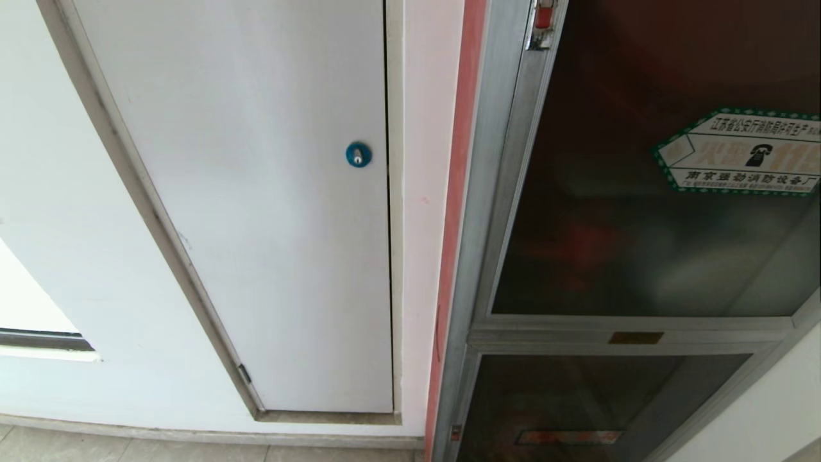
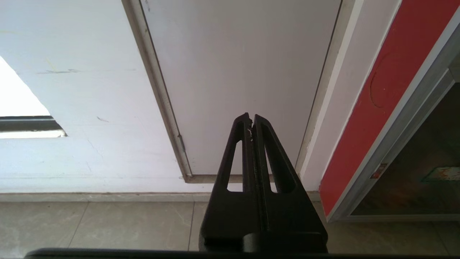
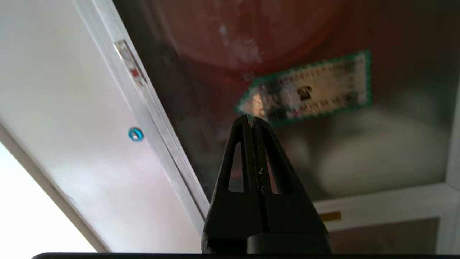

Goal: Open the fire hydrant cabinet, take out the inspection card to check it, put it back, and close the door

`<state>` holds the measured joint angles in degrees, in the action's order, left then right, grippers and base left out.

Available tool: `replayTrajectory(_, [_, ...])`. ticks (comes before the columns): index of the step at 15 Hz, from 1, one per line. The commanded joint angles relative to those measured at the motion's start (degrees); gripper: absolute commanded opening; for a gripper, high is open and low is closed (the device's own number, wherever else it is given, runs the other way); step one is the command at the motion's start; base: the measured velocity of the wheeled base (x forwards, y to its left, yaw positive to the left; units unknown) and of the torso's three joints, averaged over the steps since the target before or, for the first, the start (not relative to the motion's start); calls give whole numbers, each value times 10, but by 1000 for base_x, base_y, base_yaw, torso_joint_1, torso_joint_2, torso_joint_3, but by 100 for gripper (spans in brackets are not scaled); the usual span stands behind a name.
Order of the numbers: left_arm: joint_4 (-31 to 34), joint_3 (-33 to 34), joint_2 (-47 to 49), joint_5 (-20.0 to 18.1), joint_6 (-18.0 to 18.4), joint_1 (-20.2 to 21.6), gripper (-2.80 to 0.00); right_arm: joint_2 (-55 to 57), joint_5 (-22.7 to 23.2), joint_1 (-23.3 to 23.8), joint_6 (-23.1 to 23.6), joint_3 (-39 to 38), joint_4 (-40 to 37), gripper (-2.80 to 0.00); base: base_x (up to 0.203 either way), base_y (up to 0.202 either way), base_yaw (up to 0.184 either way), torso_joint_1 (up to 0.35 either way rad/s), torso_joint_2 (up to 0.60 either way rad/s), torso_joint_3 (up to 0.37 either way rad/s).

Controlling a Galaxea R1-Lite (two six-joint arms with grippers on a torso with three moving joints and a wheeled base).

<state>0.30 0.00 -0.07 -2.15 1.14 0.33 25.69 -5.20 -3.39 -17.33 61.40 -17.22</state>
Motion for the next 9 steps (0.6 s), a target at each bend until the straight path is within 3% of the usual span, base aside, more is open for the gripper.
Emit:
replayTrajectory(1, [0,0,1,-1,0,0,-280,-79,-2,13,2,-46,-12,-280,0,0,0,0,0,0])
replayTrajectory(4, [0,0,1,0,0,0,-280,-163,2,32,16,-141,-26,-280,0,0,0,0,0,0])
replayTrajectory(9, [0,0,1,0,0,0,-280,-254,49,33,82,-297,-25,-280,0,0,0,0,0,0])
